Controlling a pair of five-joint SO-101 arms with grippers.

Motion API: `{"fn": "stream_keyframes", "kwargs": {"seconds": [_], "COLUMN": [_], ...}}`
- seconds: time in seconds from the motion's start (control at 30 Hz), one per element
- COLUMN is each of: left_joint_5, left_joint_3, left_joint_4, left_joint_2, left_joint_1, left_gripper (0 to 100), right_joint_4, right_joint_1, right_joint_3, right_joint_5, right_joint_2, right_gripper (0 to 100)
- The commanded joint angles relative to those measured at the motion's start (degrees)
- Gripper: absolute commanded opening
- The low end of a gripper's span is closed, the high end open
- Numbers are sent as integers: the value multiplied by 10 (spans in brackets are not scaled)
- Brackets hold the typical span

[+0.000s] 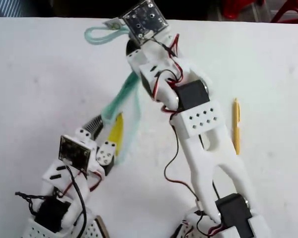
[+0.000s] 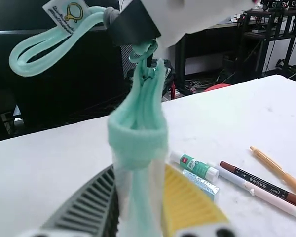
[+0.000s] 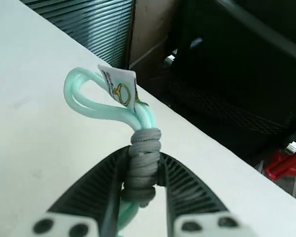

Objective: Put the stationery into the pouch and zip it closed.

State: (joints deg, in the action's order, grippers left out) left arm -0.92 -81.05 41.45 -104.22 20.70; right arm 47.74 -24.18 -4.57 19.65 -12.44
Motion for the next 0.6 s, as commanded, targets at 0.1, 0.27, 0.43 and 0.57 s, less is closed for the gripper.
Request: {"fn": "stream_keyframes", "kwargs": {"seconds": [0.1, 0.27, 0.43, 0.57], "left_joint_5": [4, 5, 5, 5], "left_joint_3": [7, 7, 7, 7], "left_joint_4": [-4, -2, -2, -4], "left_joint_2": [-1, -1, -1, -1], "left_joint_1": [12, 12, 12, 12], "left_gripper": [27, 27, 27, 27], "right_joint_4": [-40, -60, -66, -70], "right_joint_1": [31, 49, 63, 60], "right_joint_3": [-6, -11, -11, -11], "right_joint_5": [5, 2, 2, 2], "right_joint_2": [0, 34, 49, 48], "right_gripper": [18, 17, 17, 19]}}
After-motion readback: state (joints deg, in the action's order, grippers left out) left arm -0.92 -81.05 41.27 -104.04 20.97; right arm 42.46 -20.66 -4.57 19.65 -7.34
